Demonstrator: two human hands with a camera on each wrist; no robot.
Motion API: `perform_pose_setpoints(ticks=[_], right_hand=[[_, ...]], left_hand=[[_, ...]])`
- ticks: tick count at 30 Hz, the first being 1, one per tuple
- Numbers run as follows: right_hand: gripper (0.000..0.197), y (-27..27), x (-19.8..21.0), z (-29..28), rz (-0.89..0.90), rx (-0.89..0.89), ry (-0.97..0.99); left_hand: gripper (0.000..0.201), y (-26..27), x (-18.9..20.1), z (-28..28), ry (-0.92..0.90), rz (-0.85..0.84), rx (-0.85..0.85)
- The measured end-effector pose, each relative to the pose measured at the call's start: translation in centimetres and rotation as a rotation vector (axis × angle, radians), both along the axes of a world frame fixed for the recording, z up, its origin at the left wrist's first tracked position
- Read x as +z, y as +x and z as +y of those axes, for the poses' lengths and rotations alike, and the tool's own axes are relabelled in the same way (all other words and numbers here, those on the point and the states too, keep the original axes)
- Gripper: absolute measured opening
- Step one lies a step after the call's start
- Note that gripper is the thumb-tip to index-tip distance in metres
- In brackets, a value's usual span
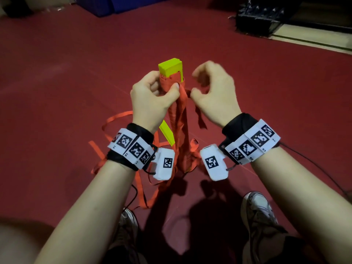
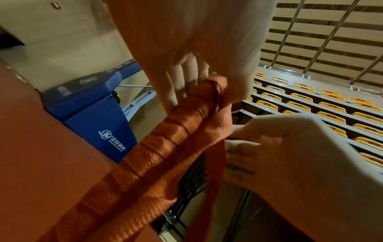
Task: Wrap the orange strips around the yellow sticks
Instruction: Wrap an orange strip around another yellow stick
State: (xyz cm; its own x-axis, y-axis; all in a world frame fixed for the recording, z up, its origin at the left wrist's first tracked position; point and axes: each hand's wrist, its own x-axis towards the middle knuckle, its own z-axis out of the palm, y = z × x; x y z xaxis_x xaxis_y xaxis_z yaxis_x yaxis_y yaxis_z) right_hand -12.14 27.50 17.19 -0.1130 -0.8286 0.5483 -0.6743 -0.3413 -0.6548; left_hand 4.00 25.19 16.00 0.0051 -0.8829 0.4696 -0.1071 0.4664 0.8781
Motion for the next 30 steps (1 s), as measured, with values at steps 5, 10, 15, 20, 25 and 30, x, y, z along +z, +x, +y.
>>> perform_pose_setpoints(ticks=[5, 10, 15, 20, 25, 30], right_hand=[[0.017, 1.5, 0.5, 1.1, -0.158, 0.164, 0.081], [0.029, 2.6, -1.0, 1.5, -0.152, 0.069, 0.125], [0.018, 2.2, -0.1, 0.8, -0.558, 0.118, 0.249], [0.011, -0.3, 2.1, 1.1, -0.123, 0.243, 0.149], [0.015, -1.2, 2.7, 1.0, 0.188, 0.141, 0.008], [0.014, -3.0, 3.4, 0.6, 0.087, 0.133, 0.078]], left_hand=[[0.017, 0.7, -0.1, -0.7, 0.035, 0.017, -0.028], [0.022, 0.6, -0.1, -0.8, 0.061, 0.035, -0.085], [0.026, 0.4, -0.1, -0.6, 0.027, 0.008, -0.102], [0.027, 0.7, -0.2, -0.8, 0.028, -0.004, -0.127], [0.025, 0.8, 0.1, -0.7, 0.036, -0.004, -0.140], [0.026, 1.8, 0.2, -1.1, 0.089, 0.010, -0.212]])
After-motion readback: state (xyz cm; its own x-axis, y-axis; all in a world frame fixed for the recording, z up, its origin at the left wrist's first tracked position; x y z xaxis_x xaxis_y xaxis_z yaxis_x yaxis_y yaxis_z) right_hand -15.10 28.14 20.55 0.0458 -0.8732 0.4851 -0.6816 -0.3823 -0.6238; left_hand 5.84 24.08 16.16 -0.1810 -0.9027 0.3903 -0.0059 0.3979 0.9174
